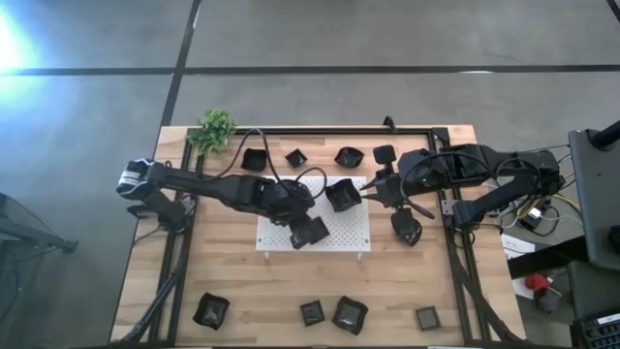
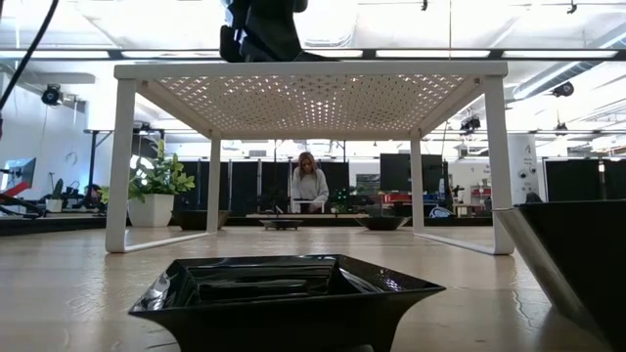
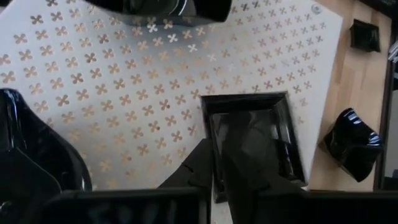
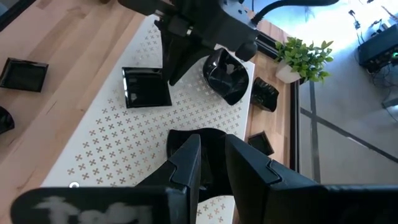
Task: Pick & Place Mini shaped plates
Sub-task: Put the black square plate on the shelf, then stack the black distorted square plate on top of the black distorted square plate on the shelf
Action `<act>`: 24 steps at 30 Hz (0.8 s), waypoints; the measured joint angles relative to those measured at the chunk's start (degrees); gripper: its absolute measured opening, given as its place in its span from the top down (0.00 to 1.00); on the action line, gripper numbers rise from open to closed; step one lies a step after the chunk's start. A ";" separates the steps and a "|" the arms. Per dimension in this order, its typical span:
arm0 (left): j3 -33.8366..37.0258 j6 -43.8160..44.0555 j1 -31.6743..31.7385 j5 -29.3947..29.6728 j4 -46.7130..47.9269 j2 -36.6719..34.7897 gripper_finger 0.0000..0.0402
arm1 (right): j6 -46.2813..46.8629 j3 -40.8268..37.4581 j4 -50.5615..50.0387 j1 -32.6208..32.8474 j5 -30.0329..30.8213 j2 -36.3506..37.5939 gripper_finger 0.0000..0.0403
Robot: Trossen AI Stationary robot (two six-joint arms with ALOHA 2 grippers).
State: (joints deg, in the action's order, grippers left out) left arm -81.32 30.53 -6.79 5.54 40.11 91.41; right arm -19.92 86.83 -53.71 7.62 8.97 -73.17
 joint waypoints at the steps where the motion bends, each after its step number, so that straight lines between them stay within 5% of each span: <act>1: 0.00 0.02 0.00 0.00 -0.06 0.05 0.92 | 0.00 0.00 0.00 -0.02 0.00 0.00 0.82; 16: -5.38 -4.58 0.15 1.16 1.79 -2.87 0.89 | -1.09 0.00 0.09 -0.02 0.14 0.50 0.82; 24: -10.47 -11.88 0.15 16.04 7.00 -8.81 0.89 | 1.64 0.02 1.55 -2.21 3.76 3.52 0.82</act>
State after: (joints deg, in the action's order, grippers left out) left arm -91.79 18.65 -6.63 21.58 47.11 82.60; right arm -18.29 86.85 -52.16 5.41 12.73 -69.64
